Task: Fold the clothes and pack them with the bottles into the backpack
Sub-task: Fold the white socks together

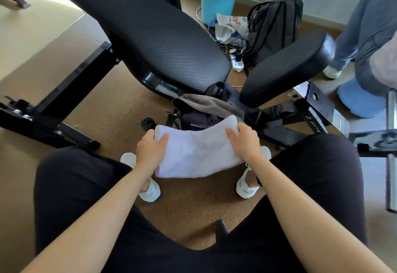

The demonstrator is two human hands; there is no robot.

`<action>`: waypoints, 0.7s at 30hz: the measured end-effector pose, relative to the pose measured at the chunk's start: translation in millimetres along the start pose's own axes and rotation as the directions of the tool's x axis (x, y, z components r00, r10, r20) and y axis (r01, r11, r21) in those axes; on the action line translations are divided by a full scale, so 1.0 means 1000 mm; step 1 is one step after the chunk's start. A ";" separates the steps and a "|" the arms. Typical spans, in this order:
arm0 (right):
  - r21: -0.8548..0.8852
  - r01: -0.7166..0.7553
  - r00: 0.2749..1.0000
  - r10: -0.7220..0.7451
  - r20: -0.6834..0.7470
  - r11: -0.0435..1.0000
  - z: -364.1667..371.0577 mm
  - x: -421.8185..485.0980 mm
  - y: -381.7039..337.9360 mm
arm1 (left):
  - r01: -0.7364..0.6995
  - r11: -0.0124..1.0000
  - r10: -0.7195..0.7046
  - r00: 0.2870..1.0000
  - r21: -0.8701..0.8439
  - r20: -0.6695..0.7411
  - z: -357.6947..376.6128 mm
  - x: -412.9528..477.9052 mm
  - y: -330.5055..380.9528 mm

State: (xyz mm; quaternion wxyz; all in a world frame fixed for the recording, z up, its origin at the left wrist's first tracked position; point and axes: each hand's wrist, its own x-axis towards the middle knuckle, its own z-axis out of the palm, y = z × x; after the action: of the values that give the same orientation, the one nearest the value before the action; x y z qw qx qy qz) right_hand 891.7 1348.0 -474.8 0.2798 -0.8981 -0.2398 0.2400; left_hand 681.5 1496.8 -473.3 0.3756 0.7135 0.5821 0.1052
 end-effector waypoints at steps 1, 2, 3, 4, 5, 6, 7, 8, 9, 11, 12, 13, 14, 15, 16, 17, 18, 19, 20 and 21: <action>0.058 0.005 1.000 -0.006 0.019 0.998 0.003 -0.004 -0.005 | -0.010 0.999 0.010 1.000 -0.032 0.019 0.002 -0.003 0.003; 0.122 0.004 0.999 -0.011 0.051 0.992 0.006 -0.007 -0.008 | -0.017 0.998 0.020 0.998 -0.062 0.053 0.004 -0.005 0.005; 0.179 -0.001 0.995 -0.017 0.095 0.984 0.010 -0.011 -0.011 | -0.020 0.996 0.028 0.995 -0.090 0.098 0.007 -0.007 0.006; 0.218 -0.007 0.990 -0.024 0.139 0.976 0.014 -0.015 -0.013 | -0.019 0.993 0.037 0.988 -0.118 0.150 0.011 -0.009 0.005; 0.243 -0.005 0.983 -0.039 0.178 0.970 0.018 -0.018 -0.015 | -0.012 0.989 0.043 0.978 -0.148 0.205 0.016 -0.010 0.004; 0.256 -0.002 0.975 -0.055 0.213 0.967 0.022 -0.021 -0.015 | 0.000 0.984 0.046 0.965 -0.178 0.257 0.020 -0.012 0.004; 0.262 0.000 0.966 -0.068 0.249 0.965 0.026 -0.024 -0.015 | 0.014 0.980 0.048 0.952 -0.200 0.301 0.024 -0.014 0.004; 0.268 0.002 0.956 -0.080 0.282 0.963 0.030 -0.025 -0.016 | 0.023 0.976 0.052 0.941 -0.218 0.333 0.027 -0.016 0.005; 0.274 0.004 0.945 -0.093 0.314 0.962 0.032 -0.027 -0.018 | 0.034 0.973 0.051 0.934 -0.230 0.354 0.030 -0.017 0.007; 0.288 0.014 0.928 -0.119 0.352 0.958 0.035 -0.028 -0.021 | 0.061 0.965 0.044 0.921 -0.254 0.387 0.033 -0.018 0.012; 0.290 0.023 0.923 -0.132 0.362 0.957 0.036 -0.027 -0.022 | 0.078 0.962 0.036 0.914 -0.262 0.404 0.034 -0.018 0.015; 0.285 0.037 0.917 -0.146 0.372 0.958 0.037 -0.027 -0.024 | 0.103 0.957 0.023 0.905 -0.270 0.426 0.034 -0.018 0.019; 0.282 0.051 0.909 -0.162 0.384 0.958 0.038 -0.025 -0.025 | 0.135 0.949 0.009 0.892 -0.286 0.451 0.034 -0.017 0.021; 0.283 0.055 0.901 -0.170 0.399 0.958 0.039 -0.024 -0.027 | 0.168 0.937 -0.002 0.880 -0.307 0.476 0.034 -0.016 0.024; 0.294 0.041 0.892 -0.168 0.419 0.955 0.040 -0.023 -0.028 | 0.191 0.927 -0.009 0.872 -0.322 0.490 0.034 -0.015 0.027; 0.312 0.018 0.883 -0.161 0.441 0.950 0.041 -0.022 -0.029 | 0.212 0.918 -0.022 0.870 -0.334 0.493 0.033 -0.014 0.030; 0.328 -0.002 0.875 -0.157 0.458 0.945 0.042 -0.020 -0.030 | 0.239 0.904 -0.036 0.868 -0.354 0.495 0.032 -0.013 0.033; 0.337 -0.016 0.868 -0.154 0.472 0.941 0.043 -0.017 -0.029 | 0.281 0.878 -0.051 0.860 -0.387 0.509 0.031 -0.012 0.036; 0.339 -0.023 0.862 -0.153 0.484 0.940 0.043 -0.015 -0.028 | 0.331 0.844 -0.066 0.845 -0.422 0.531 0.030 -0.010 0.037; 0.331 -0.028 0.855 -0.149 0.497 0.943 0.045 -0.012 -0.026 | 0.369 0.816 -0.071 0.829 -0.445 0.555 0.028 -0.009 0.039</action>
State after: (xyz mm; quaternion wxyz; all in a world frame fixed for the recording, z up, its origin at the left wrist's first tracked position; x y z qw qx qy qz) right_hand 849.3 1377.3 -487.8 0.3576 -0.7340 -0.2914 0.4985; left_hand 724.7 1475.7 -464.3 0.7103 0.5060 0.4888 0.0228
